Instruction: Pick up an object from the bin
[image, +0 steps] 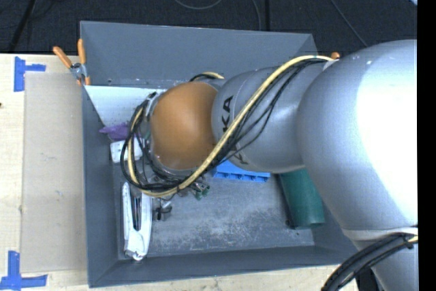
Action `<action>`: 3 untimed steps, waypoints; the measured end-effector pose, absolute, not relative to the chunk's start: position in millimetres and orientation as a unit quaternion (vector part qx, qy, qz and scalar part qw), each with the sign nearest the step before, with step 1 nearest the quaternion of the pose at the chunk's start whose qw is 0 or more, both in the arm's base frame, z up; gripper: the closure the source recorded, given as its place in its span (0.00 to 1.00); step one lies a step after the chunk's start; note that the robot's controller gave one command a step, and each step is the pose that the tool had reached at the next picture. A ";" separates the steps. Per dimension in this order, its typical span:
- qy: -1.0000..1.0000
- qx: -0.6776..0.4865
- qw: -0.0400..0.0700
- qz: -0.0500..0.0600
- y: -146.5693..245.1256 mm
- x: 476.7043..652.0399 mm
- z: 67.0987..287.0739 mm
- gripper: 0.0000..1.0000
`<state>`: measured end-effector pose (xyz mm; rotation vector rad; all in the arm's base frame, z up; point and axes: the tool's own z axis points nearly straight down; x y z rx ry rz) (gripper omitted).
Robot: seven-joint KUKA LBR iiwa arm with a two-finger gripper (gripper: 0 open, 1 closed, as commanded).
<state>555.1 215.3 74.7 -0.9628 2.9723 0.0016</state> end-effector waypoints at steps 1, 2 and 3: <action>0.949 -0.314 -0.002 -0.001 212.7 548.8 110.7 1.00; 0.953 -0.302 0.006 0.001 199.6 571.4 148.4 1.00; 0.952 -0.307 0.002 -0.002 214.9 571.3 174.3 1.00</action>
Offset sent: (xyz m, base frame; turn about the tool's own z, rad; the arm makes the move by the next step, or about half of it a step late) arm 0.0233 -0.0217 0.0821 0.0210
